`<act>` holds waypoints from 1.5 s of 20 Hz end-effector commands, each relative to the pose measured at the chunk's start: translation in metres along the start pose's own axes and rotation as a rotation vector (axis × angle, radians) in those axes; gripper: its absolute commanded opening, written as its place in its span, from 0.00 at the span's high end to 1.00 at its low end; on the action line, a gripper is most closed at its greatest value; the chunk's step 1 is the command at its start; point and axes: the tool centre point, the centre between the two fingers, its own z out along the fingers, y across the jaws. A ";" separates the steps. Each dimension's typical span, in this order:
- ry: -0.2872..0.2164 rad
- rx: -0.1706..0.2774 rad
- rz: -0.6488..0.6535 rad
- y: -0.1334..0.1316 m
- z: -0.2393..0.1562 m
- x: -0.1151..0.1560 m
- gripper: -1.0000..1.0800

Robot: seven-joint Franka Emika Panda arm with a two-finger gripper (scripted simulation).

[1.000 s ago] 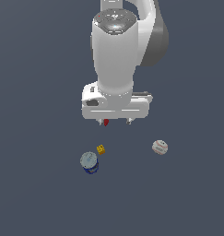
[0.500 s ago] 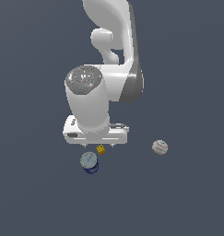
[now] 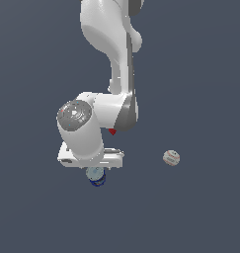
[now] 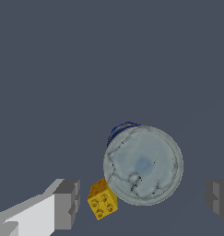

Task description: Pick up a designated object from a clutter of objects.

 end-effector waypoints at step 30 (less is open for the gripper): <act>0.003 -0.003 0.001 0.008 0.061 0.004 1.00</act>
